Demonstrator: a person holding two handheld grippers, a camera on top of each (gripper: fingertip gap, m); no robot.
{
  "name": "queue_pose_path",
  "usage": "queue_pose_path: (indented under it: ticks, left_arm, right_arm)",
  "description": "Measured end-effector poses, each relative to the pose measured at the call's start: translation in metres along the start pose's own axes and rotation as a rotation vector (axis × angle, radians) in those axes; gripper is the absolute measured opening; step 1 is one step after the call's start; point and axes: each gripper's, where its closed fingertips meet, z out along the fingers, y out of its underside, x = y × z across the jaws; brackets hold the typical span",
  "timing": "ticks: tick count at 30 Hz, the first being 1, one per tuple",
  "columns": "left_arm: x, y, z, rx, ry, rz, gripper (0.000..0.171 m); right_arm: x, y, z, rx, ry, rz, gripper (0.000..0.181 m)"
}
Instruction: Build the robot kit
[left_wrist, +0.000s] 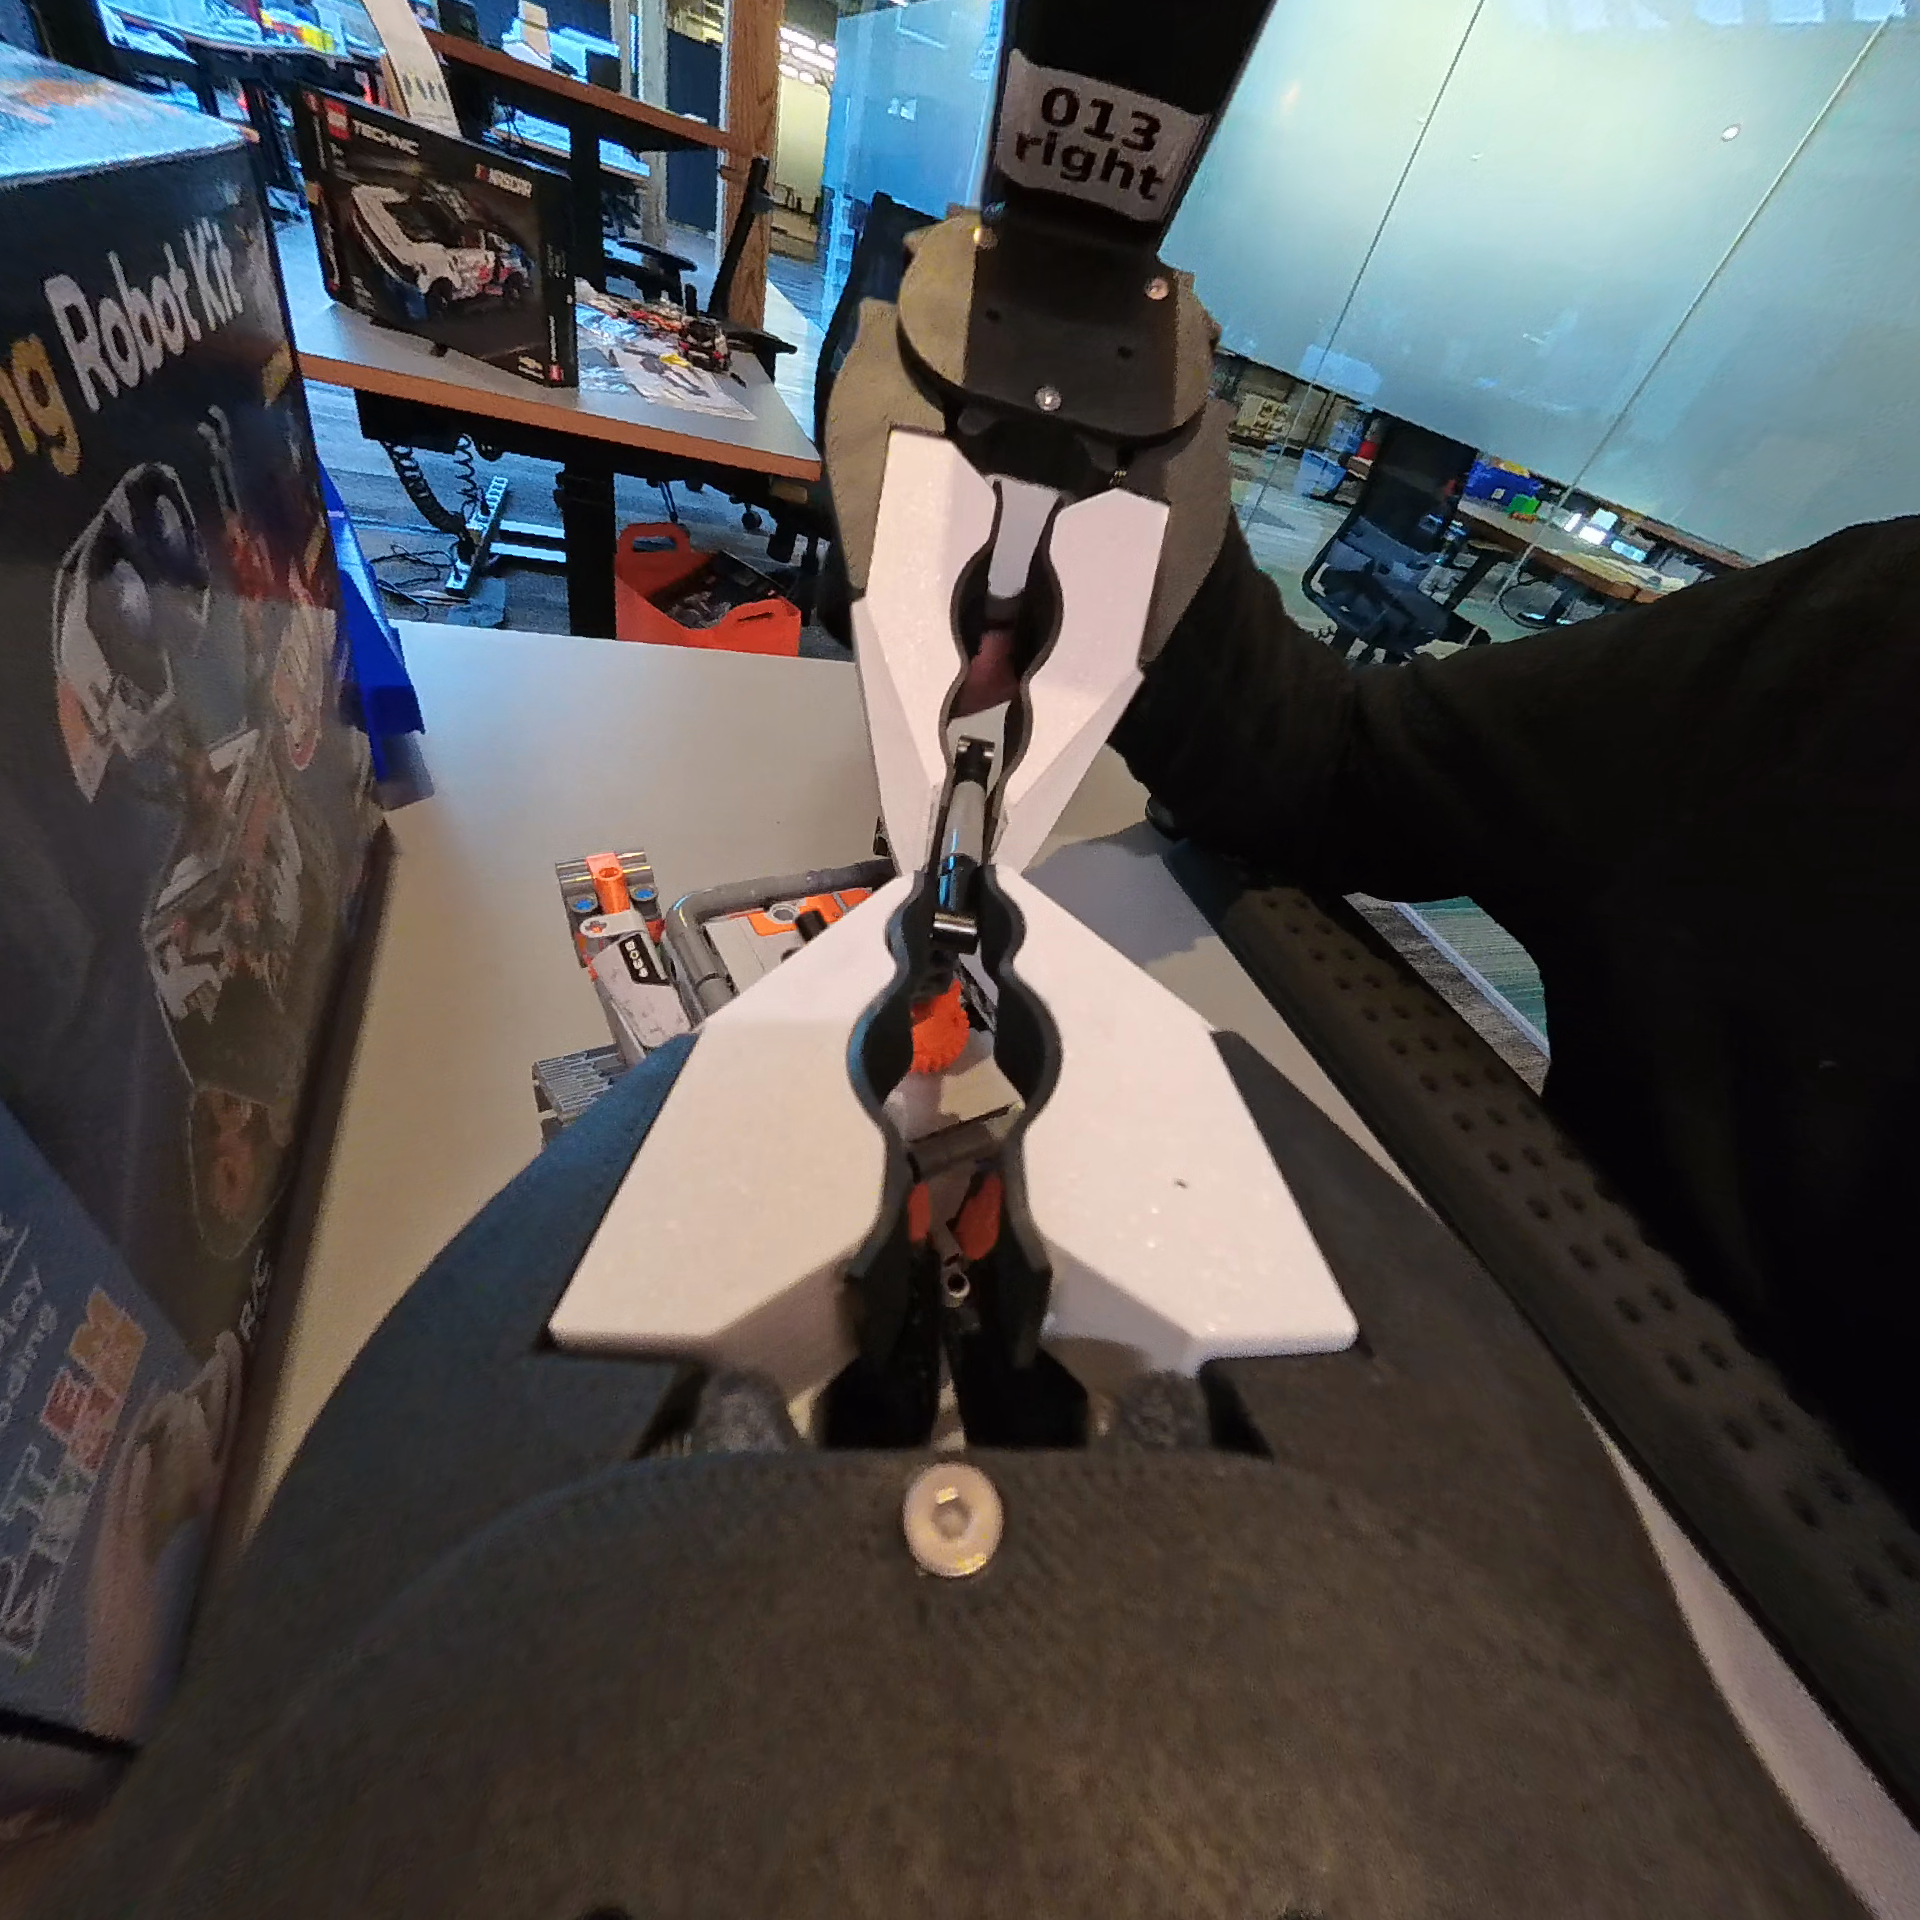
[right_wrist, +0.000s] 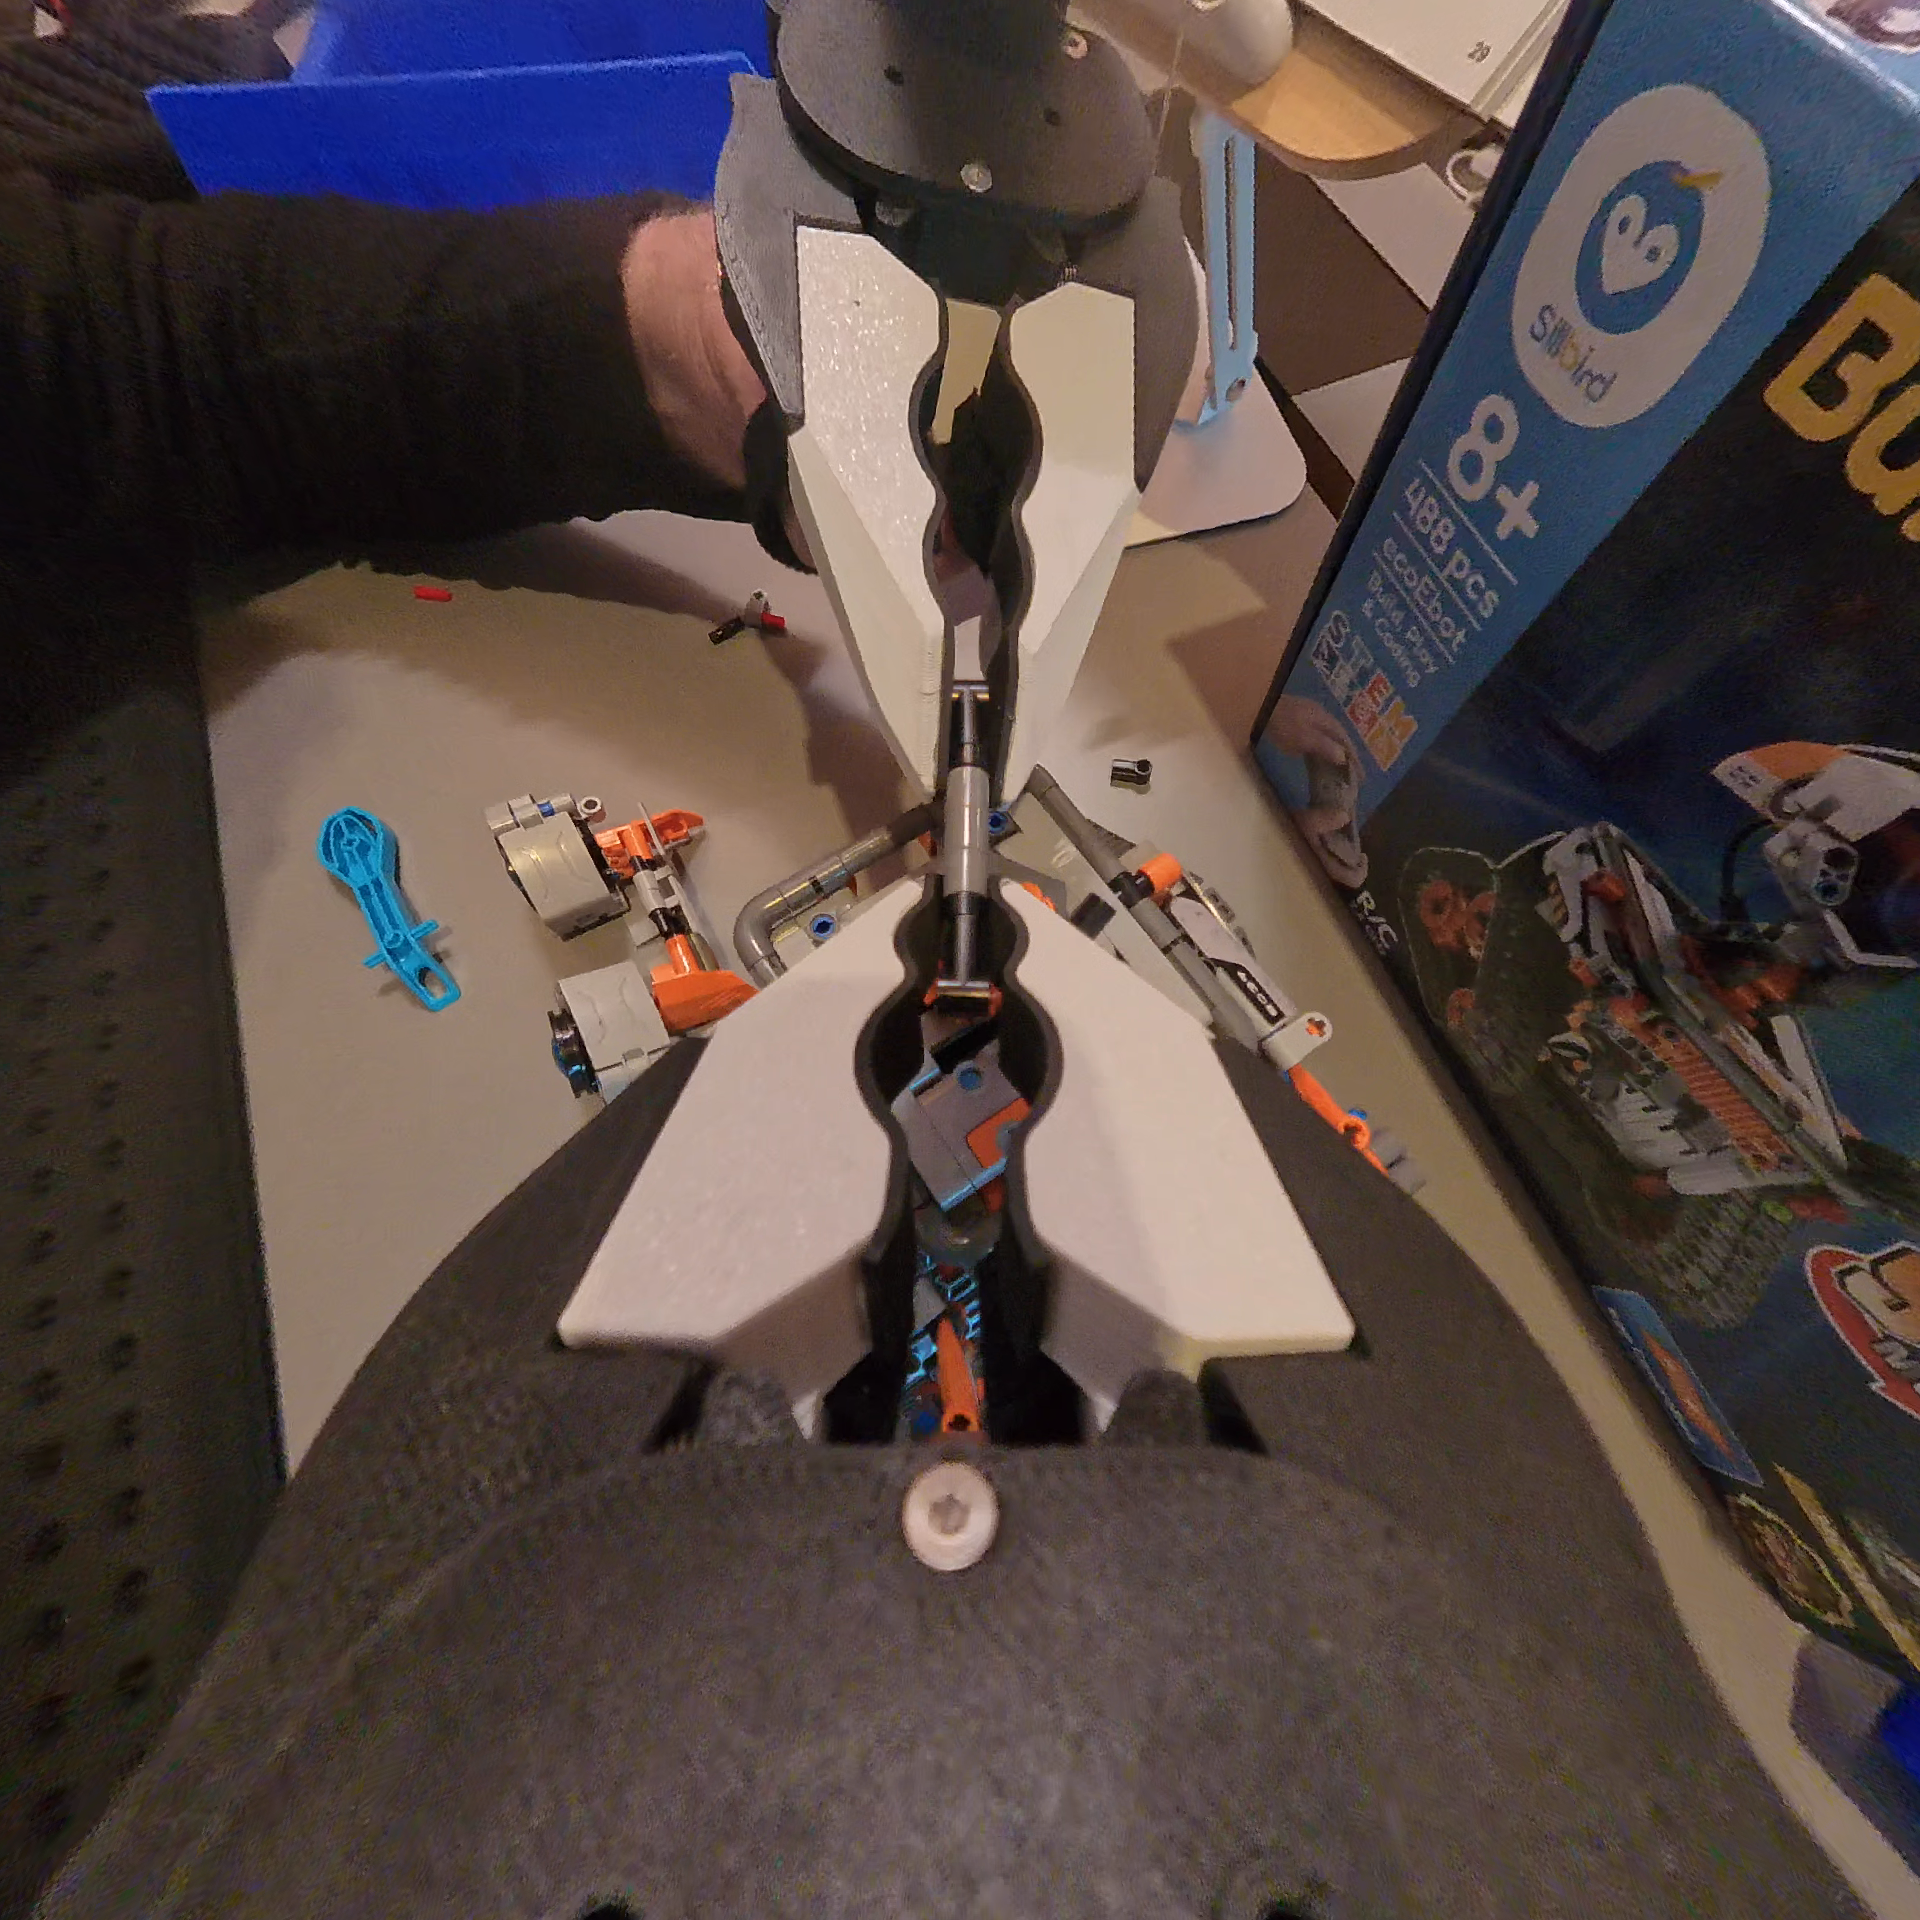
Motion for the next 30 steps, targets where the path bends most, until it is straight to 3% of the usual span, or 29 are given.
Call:
queue_pose_path:
  ticks: [11, 21, 30]
  left_arm:
    - [-0.0017, 0.0011, -0.0024, -0.018, 0.015, -0.001, 0.009]
    - [-0.0058, 0.0028, -0.0048, -0.006, 0.050, -0.039, 0.007]
    - [-0.0037, 0.0042, -0.0048, -0.013, 0.065, -0.037, 0.007]
  right_arm:
    - [0.0004, -0.0001, 0.0016, -0.053, 0.074, 0.044, 0.006]
    - [-0.0010, -0.0033, 0.0022, -0.001, -0.003, 0.127, 0.021]
    - [0.0016, -0.0014, -0.0010, -0.020, 0.031, 0.091, 0.006]
